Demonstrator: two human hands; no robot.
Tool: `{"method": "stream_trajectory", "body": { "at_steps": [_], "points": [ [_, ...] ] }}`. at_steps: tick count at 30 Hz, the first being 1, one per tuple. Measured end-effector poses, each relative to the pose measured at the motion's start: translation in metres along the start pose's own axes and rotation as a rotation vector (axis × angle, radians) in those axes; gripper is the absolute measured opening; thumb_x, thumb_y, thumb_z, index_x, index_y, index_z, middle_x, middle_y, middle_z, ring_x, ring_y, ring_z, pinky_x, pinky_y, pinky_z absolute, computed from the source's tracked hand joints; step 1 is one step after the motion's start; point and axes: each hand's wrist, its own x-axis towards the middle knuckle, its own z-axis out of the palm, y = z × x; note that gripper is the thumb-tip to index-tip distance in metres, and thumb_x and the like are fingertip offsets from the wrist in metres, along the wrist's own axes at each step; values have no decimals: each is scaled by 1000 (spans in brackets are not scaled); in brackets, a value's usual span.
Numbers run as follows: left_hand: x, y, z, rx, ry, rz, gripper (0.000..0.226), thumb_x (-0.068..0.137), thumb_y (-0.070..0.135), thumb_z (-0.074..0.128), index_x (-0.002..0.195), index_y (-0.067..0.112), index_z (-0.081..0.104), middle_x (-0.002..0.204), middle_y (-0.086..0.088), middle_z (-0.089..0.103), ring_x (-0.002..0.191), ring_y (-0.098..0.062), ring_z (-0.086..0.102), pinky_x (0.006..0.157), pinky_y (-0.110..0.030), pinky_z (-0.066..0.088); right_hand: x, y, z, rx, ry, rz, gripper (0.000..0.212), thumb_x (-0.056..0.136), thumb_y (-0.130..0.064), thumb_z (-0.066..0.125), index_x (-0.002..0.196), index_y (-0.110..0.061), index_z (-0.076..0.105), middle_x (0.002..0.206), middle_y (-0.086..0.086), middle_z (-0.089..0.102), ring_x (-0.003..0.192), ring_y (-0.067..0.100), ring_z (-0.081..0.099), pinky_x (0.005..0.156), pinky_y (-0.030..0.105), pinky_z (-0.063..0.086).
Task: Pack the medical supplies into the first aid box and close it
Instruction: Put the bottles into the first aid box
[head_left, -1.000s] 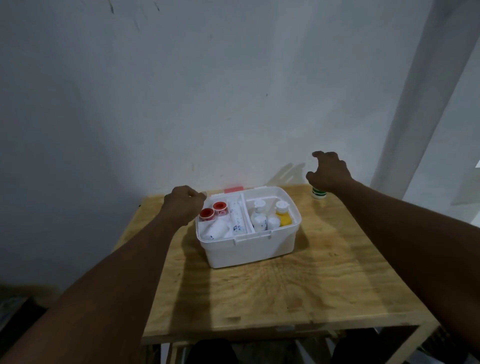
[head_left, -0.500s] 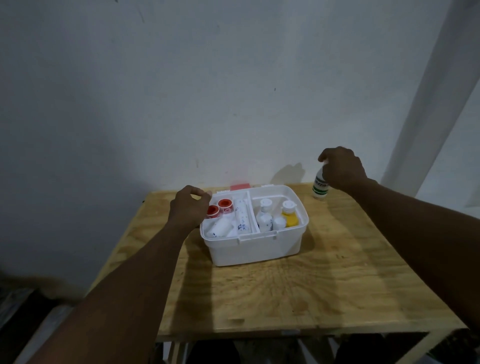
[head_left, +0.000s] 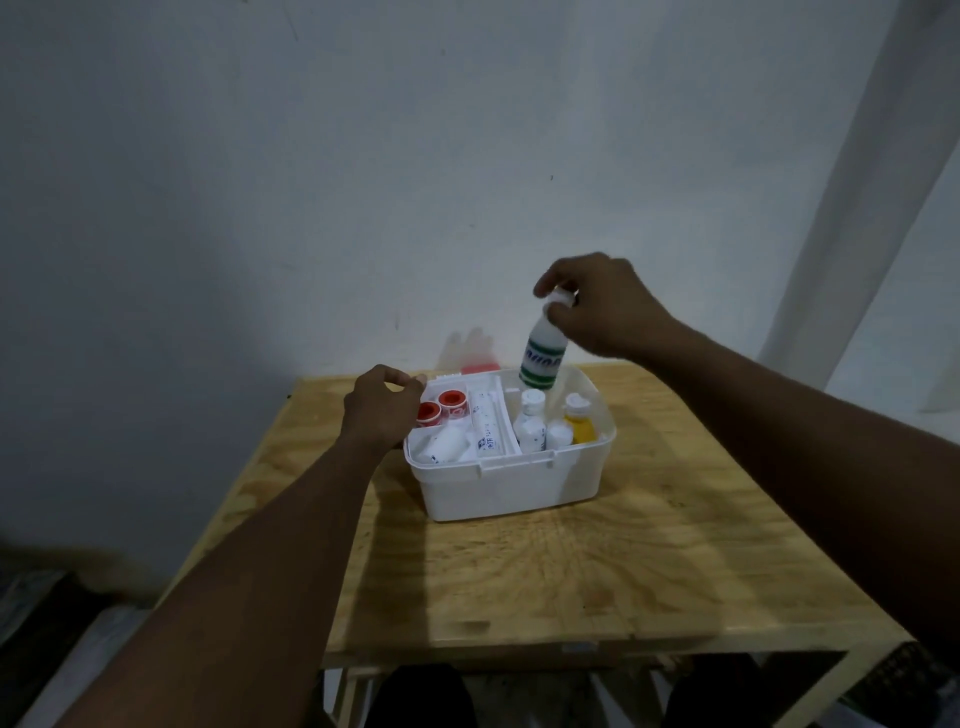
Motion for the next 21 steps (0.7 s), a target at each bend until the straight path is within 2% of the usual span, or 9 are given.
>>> {"method": "stream_trajectory", "body": {
  "at_steps": [2, 3, 6, 8, 12, 15, 17, 19, 21],
  "points": [
    [1, -1, 0, 3, 7, 0, 25, 94, 40, 64, 105, 17, 62, 117, -6, 66, 92, -24, 66, 72, -37, 60, -11, 0, 10, -31, -63, -16, 22, 84, -13, 64, 103, -19, 75, 111, 10, 71, 97, 24, 66, 88, 37, 54],
    [1, -1, 0, 2, 6, -5, 24, 95, 40, 64, 104, 17, 62, 118, -6, 65, 93, -24, 65, 72, -37, 61, -16, -1, 15, -47, -91, -16, 22, 84, -13, 64, 102, -18, 75, 111, 9, 71, 98, 24, 66, 88, 37, 54],
    [0, 0, 0, -3, 0, -8, 25, 95, 39, 64, 106, 16, 62, 114, -4, 64, 89, -23, 65, 56, -28, 54, -26, 1, 27, -56, -172, 15, 22, 83, -12, 64, 101, -17, 75, 111, 7, 71, 99, 25, 66, 88, 36, 53],
    [-1, 0, 1, -10, -2, -11, 27, 95, 39, 64, 108, 15, 63, 112, -4, 64, 88, -22, 65, 54, -26, 51, -28, 3, 33, -44, -226, 43, 21, 82, -12, 64, 99, -18, 76, 109, 6, 72, 100, 24, 66, 89, 37, 54],
    [0, 1, 1, -30, -11, -19, 28, 95, 38, 64, 111, 14, 62, 114, -5, 64, 89, -21, 64, 54, -26, 50, -31, 3, 39, -27, -274, 85, 20, 85, -12, 65, 102, -14, 76, 110, 5, 73, 99, 19, 65, 84, 27, 49],
    [0, 1, 0, -55, -37, -40, 29, 96, 37, 64, 112, 14, 61, 114, -5, 63, 84, -19, 63, 56, -28, 53, -26, 1, 36, 22, -269, 112, 19, 89, -16, 62, 100, -13, 78, 105, 4, 76, 91, 16, 67, 71, 18, 46],
    [2, 1, -2, -111, -91, -107, 34, 96, 40, 63, 115, 12, 60, 114, -7, 66, 87, -23, 66, 66, -34, 59, -18, 1, 32, 70, -232, 158, 21, 91, -24, 61, 98, -12, 78, 102, 4, 77, 91, 17, 68, 68, 17, 43],
    [3, 3, -4, -180, -168, -223, 50, 95, 51, 57, 122, 8, 61, 113, -11, 70, 93, -28, 68, 83, -41, 59, -8, 6, 30, 106, -140, 240, 28, 92, -33, 61, 97, -10, 77, 105, 6, 76, 100, 22, 67, 79, 23, 43],
    [5, 4, -7, -235, -236, -343, 65, 94, 61, 48, 129, 7, 59, 120, -14, 70, 104, -33, 66, 98, -47, 53, 1, 16, 33, 157, -50, 395, 35, 90, -38, 63, 94, -5, 74, 103, 11, 74, 100, 29, 66, 83, 31, 51]
  ]
}}
